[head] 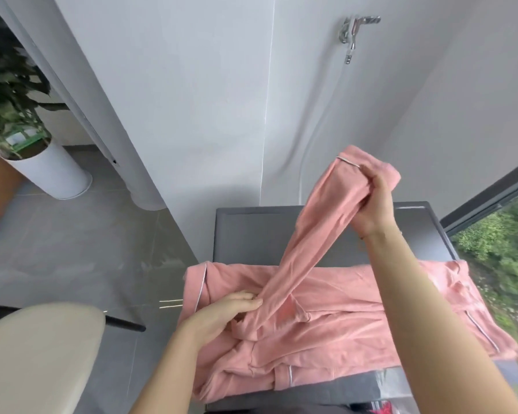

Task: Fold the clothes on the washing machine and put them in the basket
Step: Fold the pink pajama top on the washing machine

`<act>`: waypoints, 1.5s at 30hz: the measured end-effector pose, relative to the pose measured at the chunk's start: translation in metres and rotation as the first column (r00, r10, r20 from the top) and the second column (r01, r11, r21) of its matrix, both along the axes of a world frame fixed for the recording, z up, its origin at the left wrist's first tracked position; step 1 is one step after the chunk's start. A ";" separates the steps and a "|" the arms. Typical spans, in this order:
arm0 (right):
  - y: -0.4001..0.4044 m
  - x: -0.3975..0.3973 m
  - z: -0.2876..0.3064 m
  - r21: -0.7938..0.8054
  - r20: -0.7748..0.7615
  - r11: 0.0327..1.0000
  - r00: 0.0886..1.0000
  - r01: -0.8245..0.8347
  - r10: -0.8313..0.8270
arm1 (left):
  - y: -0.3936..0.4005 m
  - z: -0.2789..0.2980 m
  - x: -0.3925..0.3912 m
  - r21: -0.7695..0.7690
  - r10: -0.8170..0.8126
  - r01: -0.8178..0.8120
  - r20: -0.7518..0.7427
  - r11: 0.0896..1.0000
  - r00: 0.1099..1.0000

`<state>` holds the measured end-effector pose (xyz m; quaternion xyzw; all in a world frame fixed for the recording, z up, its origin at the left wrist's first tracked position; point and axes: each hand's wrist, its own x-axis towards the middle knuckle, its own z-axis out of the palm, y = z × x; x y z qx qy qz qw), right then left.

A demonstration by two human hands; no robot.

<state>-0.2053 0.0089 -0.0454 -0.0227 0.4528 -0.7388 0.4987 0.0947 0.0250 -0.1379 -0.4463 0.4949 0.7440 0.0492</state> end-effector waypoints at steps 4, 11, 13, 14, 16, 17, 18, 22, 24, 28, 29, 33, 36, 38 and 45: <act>0.049 0.000 0.025 0.308 -0.425 0.937 0.905 0.166 -0.021 | 0.001 0.002 -0.001 -0.160 -0.168 0.169 0.020 0.973 0.986; 0.151 0.008 0.050 0.386 -0.594 0.874 0.804 0.296 -0.010 | 0.040 -0.013 -0.013 -0.558 -0.332 0.377 0.185 0.739 0.925; 0.173 0.014 0.059 0.147 -0.410 0.956 0.895 0.253 -0.174 | 0.041 -0.017 -0.008 -0.597 -0.343 0.420 0.245 0.684 0.907; 0.183 0.019 0.065 0.045 -0.343 0.973 0.918 0.226 -0.198 | 0.039 -0.017 -0.006 -0.592 -0.352 0.418 0.230 0.689 0.907; 0.201 0.032 0.075 -0.099 -0.264 0.978 0.942 0.185 -0.205 | 0.034 -0.008 0.000 -0.532 -0.383 0.430 0.204 0.729 0.901; 0.207 0.038 0.081 -0.153 -0.235 0.972 0.949 0.177 -0.210 | 0.030 -0.004 0.003 -0.485 -0.406 0.450 0.200 0.749 0.892; 0.212 0.043 0.085 -0.185 -0.207 0.967 0.955 0.177 -0.214 | 0.025 -0.002 0.007 -0.444 -0.434 0.471 0.190 0.762 0.881; 0.228 0.056 0.089 -0.241 -0.205 0.952 0.949 0.190 -0.241 | 0.008 0.002 0.015 -0.341 -0.530 0.543 0.140 0.767 0.837; 0.228 0.057 0.084 -0.226 -0.217 0.959 0.950 0.173 -0.223 | 0.002 0.003 0.011 -0.321 -0.477 0.497 0.145 0.806 0.867; 0.229 0.038 0.068 -0.160 -0.221 0.955 0.934 0.248 -0.279 | -0.001 0.007 -0.003 -0.405 -0.334 0.364 0.144 0.839 0.931; 0.229 0.030 0.063 -0.140 -0.219 0.951 0.928 0.277 -0.303 | -0.002 0.006 -0.007 -0.441 -0.304 0.336 0.145 0.832 0.942; 0.216 -0.017 0.034 0.027 -0.225 0.914 0.894 0.404 -0.388 | -0.010 -0.005 -0.023 -0.592 -0.237 0.309 0.198 0.744 0.951; 0.199 -0.060 -0.009 0.234 -0.196 0.901 0.926 0.364 -0.323 | -0.008 -0.014 -0.040 -0.682 -0.227 0.393 0.324 0.617 0.919; 0.194 -0.076 -0.043 0.393 -0.235 0.865 0.943 0.312 -0.234 | 0.003 -0.017 -0.050 -0.764 -0.159 0.551 0.530 0.335 0.833; 0.212 -0.066 -0.125 0.636 -0.771 0.616 0.347 0.465 0.534 | 0.059 -0.020 -0.110 -0.827 -0.365 0.514 0.417 0.227 0.832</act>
